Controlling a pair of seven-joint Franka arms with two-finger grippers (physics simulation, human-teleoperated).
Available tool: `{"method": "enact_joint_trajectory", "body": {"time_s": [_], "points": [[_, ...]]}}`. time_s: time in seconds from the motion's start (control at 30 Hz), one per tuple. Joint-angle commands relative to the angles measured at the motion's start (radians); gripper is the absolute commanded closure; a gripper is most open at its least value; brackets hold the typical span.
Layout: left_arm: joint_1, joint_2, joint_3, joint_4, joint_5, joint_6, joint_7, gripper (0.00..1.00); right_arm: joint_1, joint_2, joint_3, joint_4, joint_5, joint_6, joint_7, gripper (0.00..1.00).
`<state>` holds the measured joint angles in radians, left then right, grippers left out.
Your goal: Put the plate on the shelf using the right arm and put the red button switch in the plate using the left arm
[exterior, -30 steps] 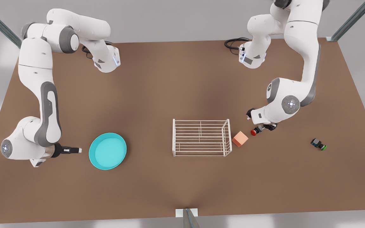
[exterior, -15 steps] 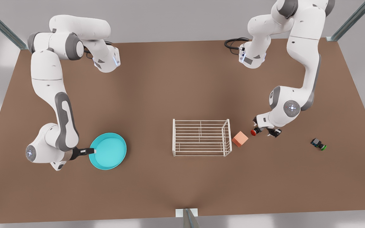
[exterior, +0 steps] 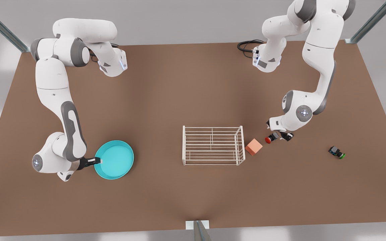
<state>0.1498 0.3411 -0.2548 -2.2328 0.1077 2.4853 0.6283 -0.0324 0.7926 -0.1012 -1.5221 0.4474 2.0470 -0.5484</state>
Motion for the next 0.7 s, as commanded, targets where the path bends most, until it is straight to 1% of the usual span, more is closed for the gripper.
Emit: {"method": "enact_joint_trajectory", "body": {"time_s": [0.0,0.13,0.27,0.33,0.37,0.4,0.43,0.53,0.57,0.6,0.67], "points": [[-0.001,0.015,-0.003,0.007,-0.006,0.021,0.048,0.0,0.0,0.004,0.0,0.0,0.004,0.005,-0.088,0.41],[-0.001,0.039,-0.029,0.013,-0.042,0.021,0.051,0.0,-0.001,0.013,0.0,0.0,0.007,0.005,-0.1,0.44],[-0.001,0.053,-0.031,0.015,-0.056,0.023,0.051,0.0,-0.001,0.017,0.0,0.0,0.007,0.027,-0.102,0.44],[-0.003,0.061,-0.043,0.035,-0.059,0.026,0.05,0.0,-0.001,0.017,0.0,0.0,0.007,0.027,-0.102,0.46],[-0.001,0.065,-0.043,0.042,-0.057,0.024,0.051,0.0,-0.001,0.017,0.0,0.0,0.007,0.027,-0.102,0.49],[0.004,0.067,-0.043,0.055,-0.056,0.024,0.054,0.0,-0.001,0.019,0.0,0.0,0.007,0.027,-0.102,0.56],[0.005,0.076,-0.043,0.065,-0.054,0.024,0.054,0.0,0.0,0.017,0.0,0.0,0.007,0.027,-0.102,0.6],[0.007,0.108,-0.043,0.093,-0.046,0.026,0.054,0.0,-0.001,0.017,0.0,0.0,0.007,0.027,-0.102,0.61],[0.01,0.11,-0.041,0.091,-0.045,0.026,0.054,0.0,0.0,0.017,0.0,0.0,0.007,0.027,-0.102,0.63],[0.013,0.11,-0.041,0.093,-0.042,0.026,0.054,0.0,0.0,0.017,0.0,0.0,0.007,0.027,-0.102,0.63],[0.03,0.124,-0.043,0.094,-0.022,0.029,0.054,0.0,-0.001,0.017,0.0,0.0,0.007,0.025,-0.102,0.71]]}}
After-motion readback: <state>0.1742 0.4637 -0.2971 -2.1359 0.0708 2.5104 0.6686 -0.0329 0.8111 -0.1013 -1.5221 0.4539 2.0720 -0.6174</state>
